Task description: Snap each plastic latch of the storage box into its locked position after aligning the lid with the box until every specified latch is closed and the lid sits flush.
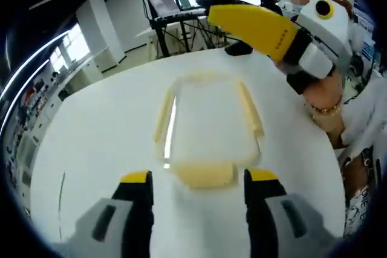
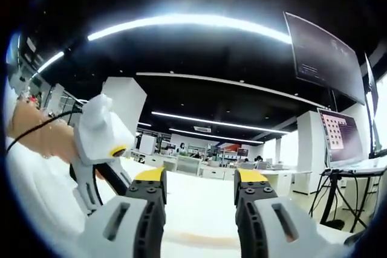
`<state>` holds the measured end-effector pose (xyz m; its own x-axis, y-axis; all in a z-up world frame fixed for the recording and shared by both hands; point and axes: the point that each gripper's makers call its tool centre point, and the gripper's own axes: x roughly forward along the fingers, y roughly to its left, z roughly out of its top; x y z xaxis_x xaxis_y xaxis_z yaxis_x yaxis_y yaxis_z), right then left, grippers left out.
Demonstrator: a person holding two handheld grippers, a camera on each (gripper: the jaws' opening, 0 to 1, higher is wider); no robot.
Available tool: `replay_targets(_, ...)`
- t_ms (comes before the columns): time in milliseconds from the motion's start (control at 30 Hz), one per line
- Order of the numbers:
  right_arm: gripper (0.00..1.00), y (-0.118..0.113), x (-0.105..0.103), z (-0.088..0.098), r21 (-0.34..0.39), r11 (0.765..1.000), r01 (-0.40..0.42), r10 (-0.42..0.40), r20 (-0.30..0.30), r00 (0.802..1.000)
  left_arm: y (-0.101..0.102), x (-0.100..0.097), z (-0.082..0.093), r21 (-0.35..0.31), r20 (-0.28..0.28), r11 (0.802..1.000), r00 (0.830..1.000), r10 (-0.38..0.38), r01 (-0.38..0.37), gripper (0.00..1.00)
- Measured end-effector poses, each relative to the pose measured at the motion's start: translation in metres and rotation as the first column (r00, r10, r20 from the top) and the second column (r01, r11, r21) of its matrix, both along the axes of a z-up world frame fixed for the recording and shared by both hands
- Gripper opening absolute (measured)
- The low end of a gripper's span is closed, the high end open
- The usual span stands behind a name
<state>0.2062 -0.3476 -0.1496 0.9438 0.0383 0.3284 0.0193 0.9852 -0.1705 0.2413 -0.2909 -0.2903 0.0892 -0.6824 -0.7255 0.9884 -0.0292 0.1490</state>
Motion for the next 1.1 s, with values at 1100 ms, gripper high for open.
replay_targets(1100, 0.44, 0.007, 0.008, -0.006, 0.031, 0.998, -0.053, 0.054, -0.032, 0.998, -0.001, -0.004, -0.02, 0.087, -0.062, 0.995, 0.998, -0.033, 0.038, 0.4)
